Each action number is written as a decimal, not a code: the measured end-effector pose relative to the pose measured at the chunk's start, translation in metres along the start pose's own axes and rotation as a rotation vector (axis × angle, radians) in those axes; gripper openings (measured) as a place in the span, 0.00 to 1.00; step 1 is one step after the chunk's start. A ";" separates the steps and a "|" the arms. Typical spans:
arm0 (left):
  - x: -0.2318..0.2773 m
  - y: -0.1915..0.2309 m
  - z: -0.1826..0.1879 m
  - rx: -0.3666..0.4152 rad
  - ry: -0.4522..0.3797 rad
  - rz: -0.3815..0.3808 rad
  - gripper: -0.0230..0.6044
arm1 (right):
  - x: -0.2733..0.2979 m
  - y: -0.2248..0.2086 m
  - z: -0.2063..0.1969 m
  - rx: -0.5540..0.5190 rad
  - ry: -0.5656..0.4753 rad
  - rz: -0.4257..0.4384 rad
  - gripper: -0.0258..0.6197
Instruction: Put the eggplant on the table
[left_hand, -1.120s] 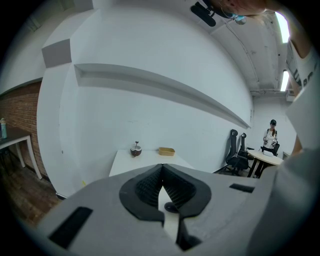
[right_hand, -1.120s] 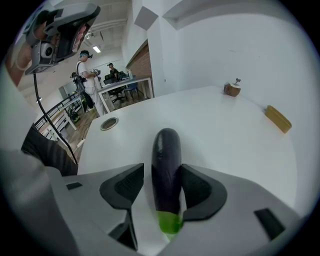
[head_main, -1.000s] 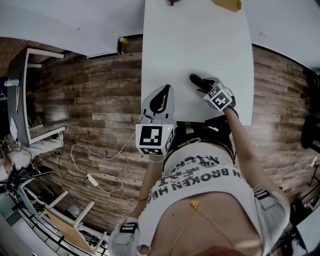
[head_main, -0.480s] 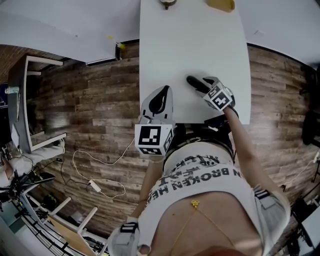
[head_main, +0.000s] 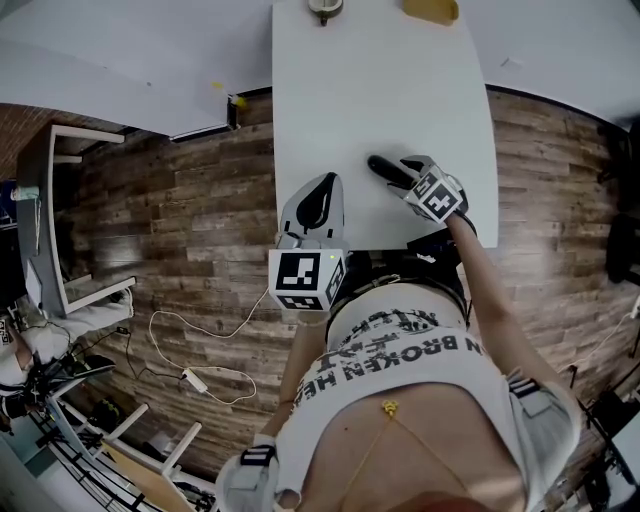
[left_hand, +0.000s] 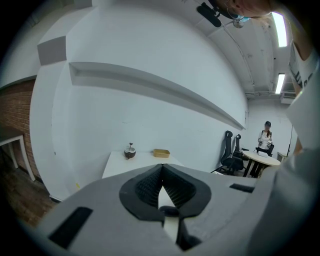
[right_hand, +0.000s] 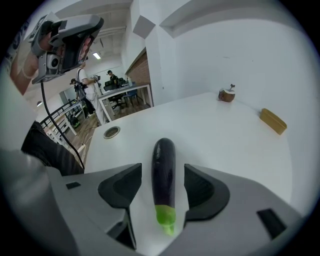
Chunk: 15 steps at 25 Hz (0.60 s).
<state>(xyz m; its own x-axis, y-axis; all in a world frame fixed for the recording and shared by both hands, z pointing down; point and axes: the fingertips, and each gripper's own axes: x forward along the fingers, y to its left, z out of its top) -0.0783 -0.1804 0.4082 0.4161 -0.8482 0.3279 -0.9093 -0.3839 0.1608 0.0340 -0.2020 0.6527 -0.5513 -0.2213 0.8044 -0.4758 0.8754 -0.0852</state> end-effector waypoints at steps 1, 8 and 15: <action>0.001 -0.001 -0.001 0.000 0.002 -0.004 0.05 | -0.001 -0.001 0.000 -0.002 -0.004 -0.003 0.41; 0.010 -0.008 -0.002 0.008 0.014 -0.034 0.05 | -0.020 -0.002 0.013 -0.044 -0.044 -0.007 0.40; 0.018 -0.020 0.000 0.023 0.018 -0.073 0.05 | -0.047 -0.007 0.027 -0.056 -0.112 -0.048 0.16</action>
<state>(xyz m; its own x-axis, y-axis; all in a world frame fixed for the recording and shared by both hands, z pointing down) -0.0525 -0.1883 0.4106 0.4812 -0.8112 0.3324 -0.8764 -0.4529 0.1634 0.0447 -0.2098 0.5995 -0.6031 -0.3072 0.7361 -0.4663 0.8846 -0.0128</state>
